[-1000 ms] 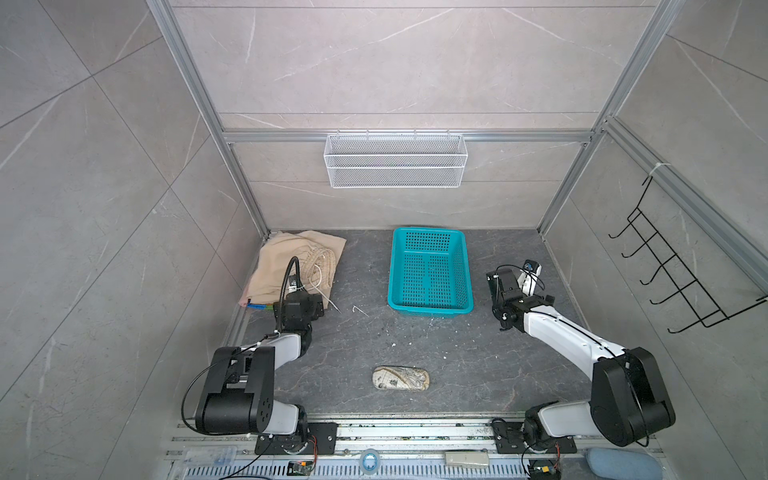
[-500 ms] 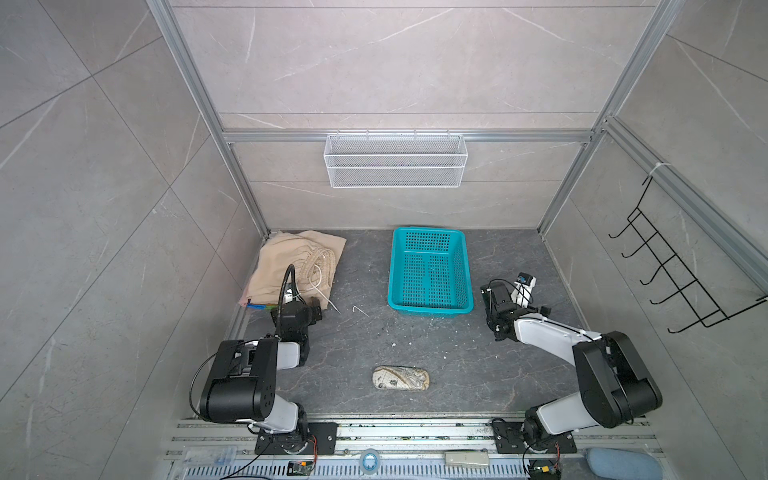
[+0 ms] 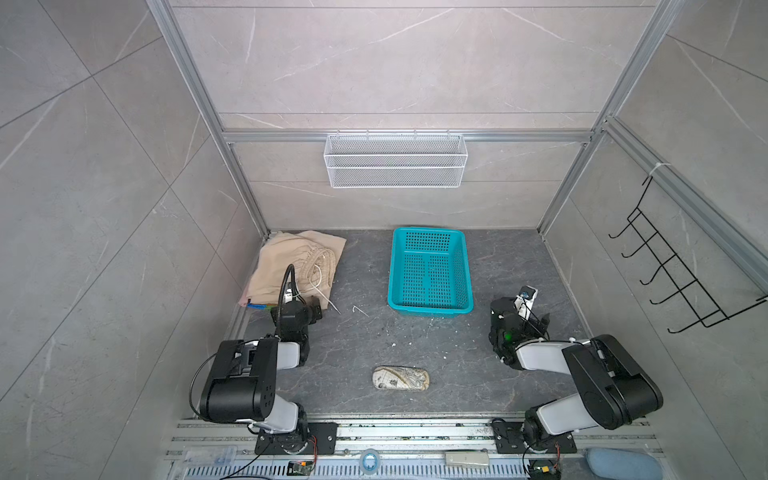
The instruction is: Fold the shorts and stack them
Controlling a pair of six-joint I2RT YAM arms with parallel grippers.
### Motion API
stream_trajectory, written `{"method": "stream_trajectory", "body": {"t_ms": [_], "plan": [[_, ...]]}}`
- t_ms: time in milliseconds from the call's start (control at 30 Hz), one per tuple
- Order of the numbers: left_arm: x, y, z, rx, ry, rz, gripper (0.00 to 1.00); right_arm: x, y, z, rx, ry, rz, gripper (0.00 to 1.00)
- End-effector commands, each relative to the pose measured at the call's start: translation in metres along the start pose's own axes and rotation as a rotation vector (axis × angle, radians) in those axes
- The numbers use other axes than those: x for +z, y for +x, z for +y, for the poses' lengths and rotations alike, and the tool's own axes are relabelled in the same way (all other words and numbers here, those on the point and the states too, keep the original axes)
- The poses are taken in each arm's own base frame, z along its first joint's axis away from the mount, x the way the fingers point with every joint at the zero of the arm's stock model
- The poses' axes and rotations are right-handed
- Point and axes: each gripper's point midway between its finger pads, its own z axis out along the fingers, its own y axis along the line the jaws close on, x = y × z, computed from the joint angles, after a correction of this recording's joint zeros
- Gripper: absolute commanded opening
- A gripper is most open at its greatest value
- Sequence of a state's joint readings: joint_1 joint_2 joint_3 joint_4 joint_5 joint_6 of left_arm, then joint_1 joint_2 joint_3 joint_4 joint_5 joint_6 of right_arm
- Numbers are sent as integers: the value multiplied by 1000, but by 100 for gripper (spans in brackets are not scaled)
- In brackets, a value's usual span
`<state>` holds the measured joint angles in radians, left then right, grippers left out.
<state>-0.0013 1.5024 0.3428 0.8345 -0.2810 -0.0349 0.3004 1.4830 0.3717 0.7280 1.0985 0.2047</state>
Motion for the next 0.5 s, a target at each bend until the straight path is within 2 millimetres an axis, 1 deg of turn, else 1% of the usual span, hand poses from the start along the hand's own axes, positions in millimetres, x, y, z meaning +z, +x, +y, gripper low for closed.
{"method": "stream_trajectory", "body": {"t_ms": [0,133,267,333,400,467], "plan": [[0,-13,-3,-5,13,-53,100,-2,-21,2,98,-23,-56,99],[-1,-12,-3,-3,13,-51,100,1,-21,4,88,-30,-48,99],[0,-13,-3,-4,12,-52,100,0,-21,24,39,-153,-44,100],[0,-12,-3,-4,13,-52,100,-1,-20,28,33,-185,-44,100],[0,-13,-3,-4,12,-53,100,-2,-20,42,-6,-250,-41,100],[0,-13,-2,-4,12,-51,100,-5,-17,72,-91,-390,-33,99]]}}
